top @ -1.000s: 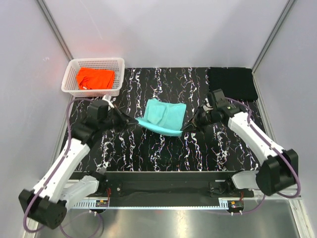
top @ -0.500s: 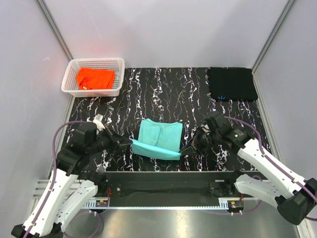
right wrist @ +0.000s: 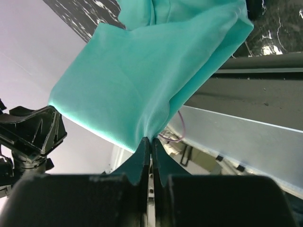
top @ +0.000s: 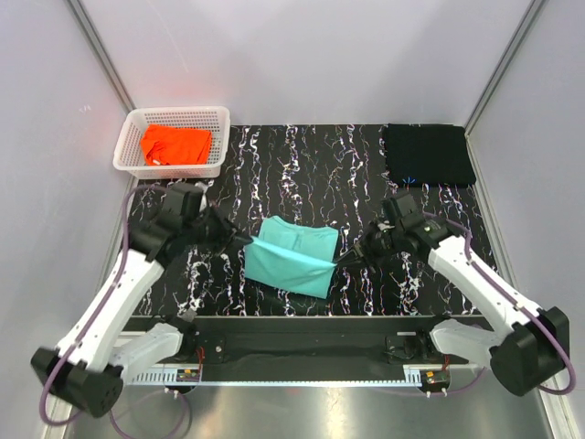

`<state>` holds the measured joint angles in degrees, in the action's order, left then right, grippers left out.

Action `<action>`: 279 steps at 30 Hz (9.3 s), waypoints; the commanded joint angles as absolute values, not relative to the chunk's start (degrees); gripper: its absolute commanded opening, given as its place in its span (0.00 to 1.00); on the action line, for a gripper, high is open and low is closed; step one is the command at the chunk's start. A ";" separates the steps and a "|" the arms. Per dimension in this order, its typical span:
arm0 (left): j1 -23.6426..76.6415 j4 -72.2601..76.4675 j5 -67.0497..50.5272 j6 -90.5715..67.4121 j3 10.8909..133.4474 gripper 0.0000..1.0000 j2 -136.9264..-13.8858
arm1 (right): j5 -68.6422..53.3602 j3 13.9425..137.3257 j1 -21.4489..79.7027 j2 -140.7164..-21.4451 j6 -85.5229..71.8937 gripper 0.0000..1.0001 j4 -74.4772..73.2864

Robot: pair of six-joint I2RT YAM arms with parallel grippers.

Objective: Fold and stack the t-shirts
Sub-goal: Fold the tshirt

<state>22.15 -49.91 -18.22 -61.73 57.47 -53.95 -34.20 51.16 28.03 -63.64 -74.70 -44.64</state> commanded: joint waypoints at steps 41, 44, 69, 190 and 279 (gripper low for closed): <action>11.69 -24.09 -24.34 -17.84 70.23 0.74 -95.10 | -38.49 72.89 10.11 -105.74 -32.34 0.59 -34.65; 11.51 -19.87 -24.96 -17.14 67.51 0.75 -95.27 | -39.64 68.31 10.11 -103.45 -32.96 0.68 -30.69; 18.12 -22.49 -19.18 -31.13 44.27 0.80 -67.75 | -38.41 69.95 10.72 -107.05 -27.34 0.69 -28.03; 6.85 14.23 -51.24 -33.22 48.16 0.73 -105.20 | -31.02 95.10 15.55 -121.72 -23.55 0.36 -42.19; 11.60 -3.60 -42.54 -33.05 72.60 0.49 -113.22 | -42.02 93.69 7.65 -129.47 -30.15 0.23 -27.50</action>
<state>11.57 -0.40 -44.45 -36.32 70.17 -117.91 -41.69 92.29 8.34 -130.78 -31.70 -27.92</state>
